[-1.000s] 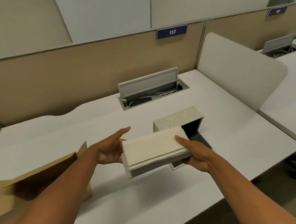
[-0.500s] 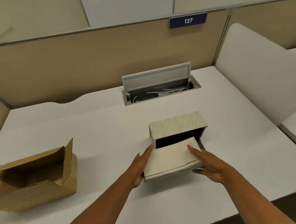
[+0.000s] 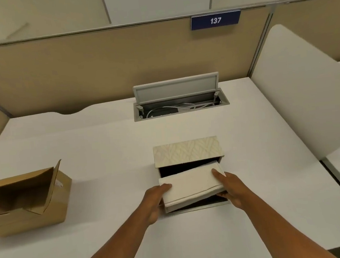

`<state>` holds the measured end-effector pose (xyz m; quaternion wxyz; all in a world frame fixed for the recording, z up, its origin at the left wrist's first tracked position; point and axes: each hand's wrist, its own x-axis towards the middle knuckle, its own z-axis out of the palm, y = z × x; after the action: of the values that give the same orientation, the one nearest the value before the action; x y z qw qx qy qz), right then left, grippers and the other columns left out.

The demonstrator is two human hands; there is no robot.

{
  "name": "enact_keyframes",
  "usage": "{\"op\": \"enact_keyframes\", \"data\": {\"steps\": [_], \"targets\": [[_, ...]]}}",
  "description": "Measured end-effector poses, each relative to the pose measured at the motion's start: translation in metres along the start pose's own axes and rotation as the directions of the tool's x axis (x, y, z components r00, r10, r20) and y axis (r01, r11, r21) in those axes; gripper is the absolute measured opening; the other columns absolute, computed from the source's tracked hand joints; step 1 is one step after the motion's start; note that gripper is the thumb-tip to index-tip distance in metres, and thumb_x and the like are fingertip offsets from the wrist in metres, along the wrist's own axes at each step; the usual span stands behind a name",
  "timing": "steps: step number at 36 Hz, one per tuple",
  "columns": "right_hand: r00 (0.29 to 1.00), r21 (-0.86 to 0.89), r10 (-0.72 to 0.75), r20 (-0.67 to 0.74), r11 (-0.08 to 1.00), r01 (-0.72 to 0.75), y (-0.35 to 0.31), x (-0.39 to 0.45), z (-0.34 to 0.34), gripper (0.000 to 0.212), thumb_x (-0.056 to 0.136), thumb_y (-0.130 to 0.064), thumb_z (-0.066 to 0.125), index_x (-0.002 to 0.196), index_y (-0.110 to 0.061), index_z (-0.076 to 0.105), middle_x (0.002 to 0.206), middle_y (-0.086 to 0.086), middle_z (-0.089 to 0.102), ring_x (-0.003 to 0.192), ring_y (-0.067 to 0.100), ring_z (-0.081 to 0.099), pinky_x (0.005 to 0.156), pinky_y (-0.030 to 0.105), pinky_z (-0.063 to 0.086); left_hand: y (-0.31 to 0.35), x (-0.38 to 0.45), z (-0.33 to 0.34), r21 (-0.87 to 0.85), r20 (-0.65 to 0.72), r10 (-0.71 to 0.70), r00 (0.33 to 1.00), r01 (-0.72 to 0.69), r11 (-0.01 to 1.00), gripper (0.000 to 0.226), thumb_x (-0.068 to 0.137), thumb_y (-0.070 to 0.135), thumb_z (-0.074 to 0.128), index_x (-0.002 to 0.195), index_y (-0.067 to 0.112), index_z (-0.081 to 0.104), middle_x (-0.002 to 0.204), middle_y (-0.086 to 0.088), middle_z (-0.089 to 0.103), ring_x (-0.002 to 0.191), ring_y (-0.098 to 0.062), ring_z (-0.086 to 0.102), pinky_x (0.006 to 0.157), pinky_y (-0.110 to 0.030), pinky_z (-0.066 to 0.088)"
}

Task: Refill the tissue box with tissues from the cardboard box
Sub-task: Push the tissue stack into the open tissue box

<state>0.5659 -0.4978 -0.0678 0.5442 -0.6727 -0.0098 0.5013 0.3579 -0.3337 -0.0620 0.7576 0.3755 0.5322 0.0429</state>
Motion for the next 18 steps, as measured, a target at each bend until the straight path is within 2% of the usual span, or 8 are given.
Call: {"op": "enact_keyframes", "data": {"steps": [3, 6, 10, 13, 16, 18], "targets": [[1.0, 0.033, 0.001, 0.017, 0.999, -0.002, -0.003, 0.008, -0.001, 0.041, 0.089, -0.041, 0.069, 0.118, -0.012, 0.061, 0.117, 0.01, 0.068, 0.109, 0.026, 0.062, 0.087, 0.04, 0.056, 0.001, 0.004, 0.003, -0.07, -0.004, 0.014, 1.0, -0.014, 0.997, 0.032, 0.085, 0.02, 0.076, 0.111, 0.003, 0.07, 0.102, -0.01, 0.078, 0.1, -0.026, 0.069, 0.096, -0.039, 0.053], [1.0, 0.091, 0.014, 0.024, 0.996, -0.016, -0.001, 0.012, 0.0, 0.038, 0.09, -0.04, 0.068, 0.117, -0.014, 0.063, 0.118, 0.009, 0.069, 0.111, 0.026, 0.063, 0.086, 0.039, 0.056, 0.002, 0.007, 0.002, -0.036, -0.035, 0.006, 0.999, -0.007, 0.999, 0.038, 0.083, 0.031, 0.078, 0.112, 0.008, 0.07, 0.107, -0.009, 0.076, 0.104, -0.025, 0.067, 0.094, -0.038, 0.052], [1.0, 0.144, 0.022, 0.014, 0.989, -0.024, 0.005, 0.017, -0.001, 0.036, 0.09, -0.039, 0.069, 0.116, -0.015, 0.063, 0.119, 0.01, 0.069, 0.111, 0.026, 0.063, 0.085, 0.038, 0.056, 0.004, 0.012, 0.004, 0.011, -0.092, -0.002, 0.996, 0.003, 1.0, 0.048, 0.081, 0.041, 0.078, 0.118, 0.012, 0.066, 0.115, -0.009, 0.069, 0.109, -0.029, 0.061, 0.102, -0.049, 0.048], [1.0, 0.172, 0.02, -0.006, 0.985, -0.019, 0.008, 0.019, -0.001, 0.036, 0.09, -0.039, 0.068, 0.115, -0.015, 0.063, 0.119, 0.011, 0.068, 0.112, 0.028, 0.062, 0.092, 0.042, 0.054, 0.001, 0.013, 0.007, -0.065, -0.092, 0.049, 0.994, -0.056, 0.996, 0.044, 0.082, 0.039, 0.078, 0.117, 0.014, 0.067, 0.114, -0.008, 0.07, 0.11, -0.028, 0.062, 0.103, -0.05, 0.048], [1.0, 0.192, 0.01, -0.017, 0.981, -0.007, 0.01, 0.019, 0.0, 0.037, 0.089, -0.039, 0.068, 0.116, -0.014, 0.064, 0.119, 0.012, 0.069, 0.111, 0.027, 0.063, 0.093, 0.042, 0.054, -0.006, 0.013, 0.007, -0.107, -0.051, 0.127, 0.991, -0.132, 0.985, 0.039, 0.08, 0.035, 0.08, 0.113, 0.018, 0.071, 0.112, -0.005, 0.075, 0.11, -0.024, 0.065, 0.104, -0.047, 0.048], [1.0, 0.195, 0.006, -0.021, 0.981, -0.002, 0.01, 0.019, 0.0, 0.039, 0.09, -0.039, 0.068, 0.118, -0.013, 0.063, 0.119, 0.012, 0.069, 0.111, 0.028, 0.063, 0.091, 0.042, 0.054, -0.011, 0.012, 0.006, -0.108, -0.021, 0.179, 0.984, -0.18, 0.978, 0.051, 0.073, 0.039, 0.082, 0.119, 0.021, 0.07, 0.112, 0.0, 0.076, 0.109, -0.021, 0.067, 0.101, -0.044, 0.051]]}}
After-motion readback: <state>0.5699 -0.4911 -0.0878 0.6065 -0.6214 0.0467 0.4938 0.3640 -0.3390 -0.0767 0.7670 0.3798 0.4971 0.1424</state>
